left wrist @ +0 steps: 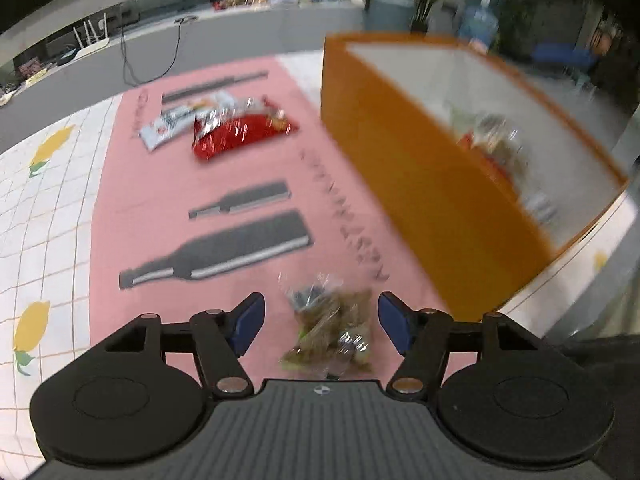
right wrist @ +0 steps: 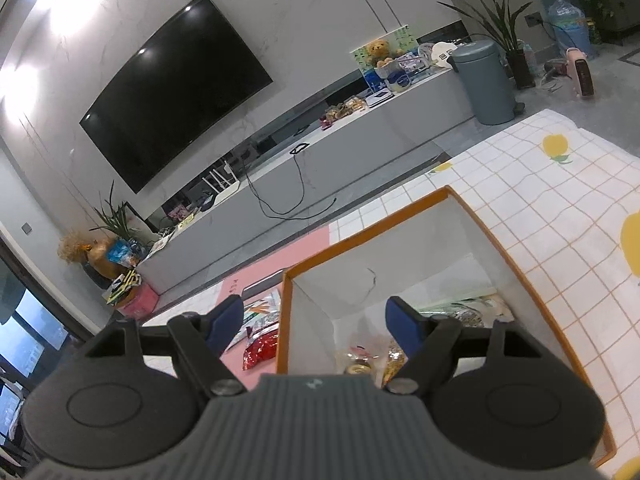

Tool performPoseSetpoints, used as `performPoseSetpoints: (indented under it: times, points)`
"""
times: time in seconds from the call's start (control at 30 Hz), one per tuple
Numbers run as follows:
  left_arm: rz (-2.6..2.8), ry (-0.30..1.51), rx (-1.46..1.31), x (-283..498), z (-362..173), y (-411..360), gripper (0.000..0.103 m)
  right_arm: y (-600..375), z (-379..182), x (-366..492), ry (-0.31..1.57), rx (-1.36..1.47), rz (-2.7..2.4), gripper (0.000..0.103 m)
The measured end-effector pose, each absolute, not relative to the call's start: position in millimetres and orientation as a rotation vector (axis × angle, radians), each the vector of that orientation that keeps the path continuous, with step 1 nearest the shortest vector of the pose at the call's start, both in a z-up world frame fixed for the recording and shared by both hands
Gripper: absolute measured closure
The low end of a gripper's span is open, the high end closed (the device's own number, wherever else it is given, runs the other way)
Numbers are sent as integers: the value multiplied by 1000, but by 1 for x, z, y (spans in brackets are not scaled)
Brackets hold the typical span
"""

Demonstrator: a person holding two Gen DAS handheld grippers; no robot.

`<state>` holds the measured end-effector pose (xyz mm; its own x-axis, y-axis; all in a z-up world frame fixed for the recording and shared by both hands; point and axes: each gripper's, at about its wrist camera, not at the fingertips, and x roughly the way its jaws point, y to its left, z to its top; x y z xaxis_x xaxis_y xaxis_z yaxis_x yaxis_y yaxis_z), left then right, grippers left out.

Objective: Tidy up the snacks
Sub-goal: 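Carry the clear snack bag over the orange box and open the left gripper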

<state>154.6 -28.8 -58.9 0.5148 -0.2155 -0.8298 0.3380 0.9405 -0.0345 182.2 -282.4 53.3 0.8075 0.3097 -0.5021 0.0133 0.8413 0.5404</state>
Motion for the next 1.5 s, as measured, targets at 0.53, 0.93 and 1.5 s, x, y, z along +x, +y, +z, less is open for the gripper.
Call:
performPoseSetpoints:
  times: [0.53, 0.93, 1.5]
  points:
    - [-279, 1005, 128, 169, -93, -44, 57, -298, 52, 182, 601, 604, 152, 27]
    - [-321, 779, 70, 164, 13, -79, 58, -329, 61, 162, 526, 697, 127, 27]
    - [-368, 906, 21, 268, 4, -202, 58, -369, 61, 141, 486, 710, 19, 26]
